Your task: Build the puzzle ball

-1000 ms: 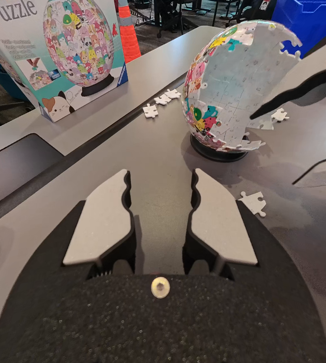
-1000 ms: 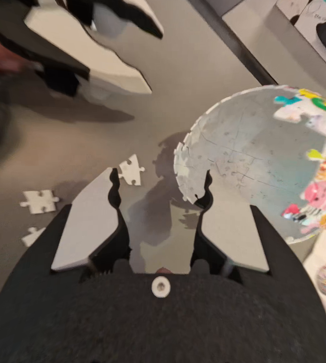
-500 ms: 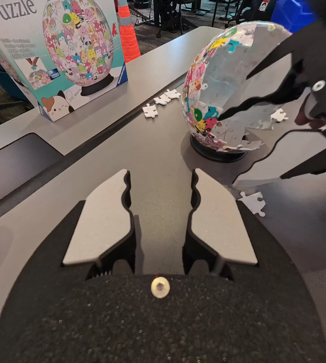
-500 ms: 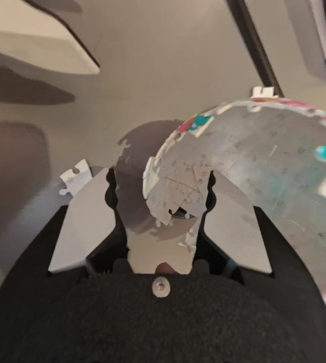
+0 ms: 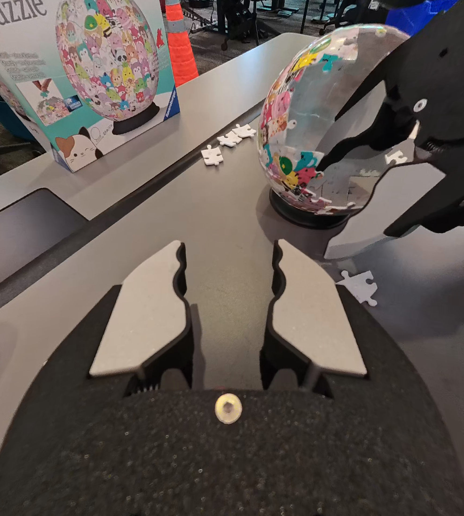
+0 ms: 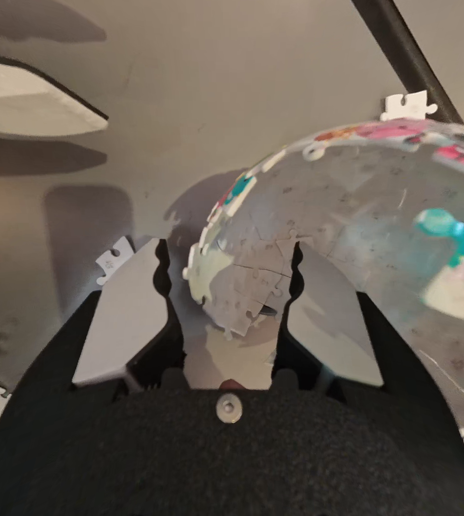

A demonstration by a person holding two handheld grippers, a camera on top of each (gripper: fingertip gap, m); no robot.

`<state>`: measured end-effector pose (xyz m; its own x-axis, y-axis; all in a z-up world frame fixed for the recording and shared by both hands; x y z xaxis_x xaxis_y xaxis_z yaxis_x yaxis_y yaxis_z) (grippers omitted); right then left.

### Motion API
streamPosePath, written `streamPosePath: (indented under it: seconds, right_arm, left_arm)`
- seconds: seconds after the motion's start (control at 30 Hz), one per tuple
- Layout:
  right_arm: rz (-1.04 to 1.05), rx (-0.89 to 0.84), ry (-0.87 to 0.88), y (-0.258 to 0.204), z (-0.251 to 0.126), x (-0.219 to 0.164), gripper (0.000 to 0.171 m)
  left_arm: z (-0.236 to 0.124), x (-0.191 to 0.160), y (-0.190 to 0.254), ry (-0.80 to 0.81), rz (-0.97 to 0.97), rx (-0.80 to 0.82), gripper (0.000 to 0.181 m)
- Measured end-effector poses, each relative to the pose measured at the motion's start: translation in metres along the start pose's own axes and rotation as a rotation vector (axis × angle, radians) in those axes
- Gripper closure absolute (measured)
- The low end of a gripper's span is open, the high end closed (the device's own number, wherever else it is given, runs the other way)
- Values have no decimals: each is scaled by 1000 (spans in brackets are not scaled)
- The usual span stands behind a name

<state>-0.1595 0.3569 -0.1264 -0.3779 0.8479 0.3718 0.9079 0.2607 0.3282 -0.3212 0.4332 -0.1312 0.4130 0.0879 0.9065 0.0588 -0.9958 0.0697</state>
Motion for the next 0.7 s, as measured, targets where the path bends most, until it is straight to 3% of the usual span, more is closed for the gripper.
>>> streamPosePath:
  seconds: [0.3,0.43,0.7]
  right_arm:
    - [7,13,-44,-4,3,-1,87]
    - [2,-76,-48,1,6,-2,85]
    - [21,4,-81,0,8,0,89]
  left_arm:
    - [0,0,1,-3,3,-3,122]
    - [0,0,1,-5,4,-3,122]
    - [0,0,1,-4,7,-3,123]
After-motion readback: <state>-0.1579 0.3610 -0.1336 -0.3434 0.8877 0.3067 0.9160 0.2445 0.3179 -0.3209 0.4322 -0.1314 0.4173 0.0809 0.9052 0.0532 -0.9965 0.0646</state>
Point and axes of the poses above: each gripper's, where its closed fingertips meet, z out along the fingers, x out of its top, y = z × x across the jaws, the point moved 10 cm from there along -z, back along the fingers, and after that the axes turned 12 degrees about -x, right-handed, at the moved point
